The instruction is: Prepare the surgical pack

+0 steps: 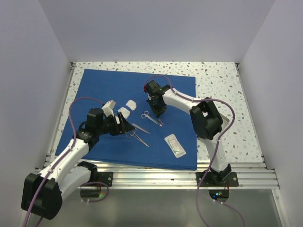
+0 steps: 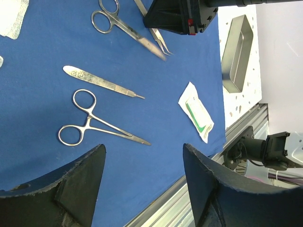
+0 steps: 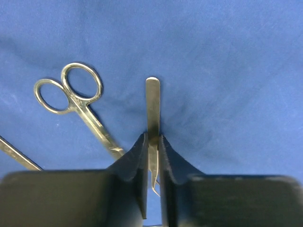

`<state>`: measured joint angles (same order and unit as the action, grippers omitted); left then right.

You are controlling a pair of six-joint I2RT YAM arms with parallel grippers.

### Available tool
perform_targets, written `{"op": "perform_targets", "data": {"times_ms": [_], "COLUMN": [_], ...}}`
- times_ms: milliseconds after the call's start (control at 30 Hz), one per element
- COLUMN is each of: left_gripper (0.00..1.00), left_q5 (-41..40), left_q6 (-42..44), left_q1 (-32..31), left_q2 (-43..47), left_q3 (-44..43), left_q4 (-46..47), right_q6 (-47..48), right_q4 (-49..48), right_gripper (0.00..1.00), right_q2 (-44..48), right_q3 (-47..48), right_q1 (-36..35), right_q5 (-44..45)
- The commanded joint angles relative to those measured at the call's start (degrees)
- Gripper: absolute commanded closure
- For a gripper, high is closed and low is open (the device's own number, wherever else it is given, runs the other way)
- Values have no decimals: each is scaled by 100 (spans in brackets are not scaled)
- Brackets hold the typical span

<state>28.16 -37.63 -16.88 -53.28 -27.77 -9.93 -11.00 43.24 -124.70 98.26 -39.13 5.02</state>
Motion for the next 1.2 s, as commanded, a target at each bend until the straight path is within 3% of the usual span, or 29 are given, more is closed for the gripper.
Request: {"op": "perform_targets", "data": {"times_ms": [0,67,267,467,600,800,900,1167], "left_gripper": [30,30,30,30,28,24,23,23], "left_q5": [119,111,137,373,392,155,119,128], "left_q6": [194,186,212,203,98,-34,-52,-43], "left_q1": [10,10,10,10,-17,-183,-254,-315], "left_q2": [10,2,-113,-87,45,133,186,133], "left_q3": [-167,-185,-290,-282,-203,-176,-211,-211], "left_q4": [194,194,106,115,114,97,97,211], "right_q6": [37,-76,-751,-2097,-2696,-3022,-2978,-2925], "right_q4": [-35,-123,-255,-71,568,1301,1353,484], "right_gripper": [92,99,100,100,100,100,100,100], "right_q2": [130,341,1438,3538,4848,6149,6038,5045], "right_q3": [176,106,-473,-2256,-3591,-4340,-4481,-4579], "right_q1": [55,99,607,1345,1961,3033,3526,3641], "right_q5": [122,280,947,1896,2162,2225,1978,1643]}}
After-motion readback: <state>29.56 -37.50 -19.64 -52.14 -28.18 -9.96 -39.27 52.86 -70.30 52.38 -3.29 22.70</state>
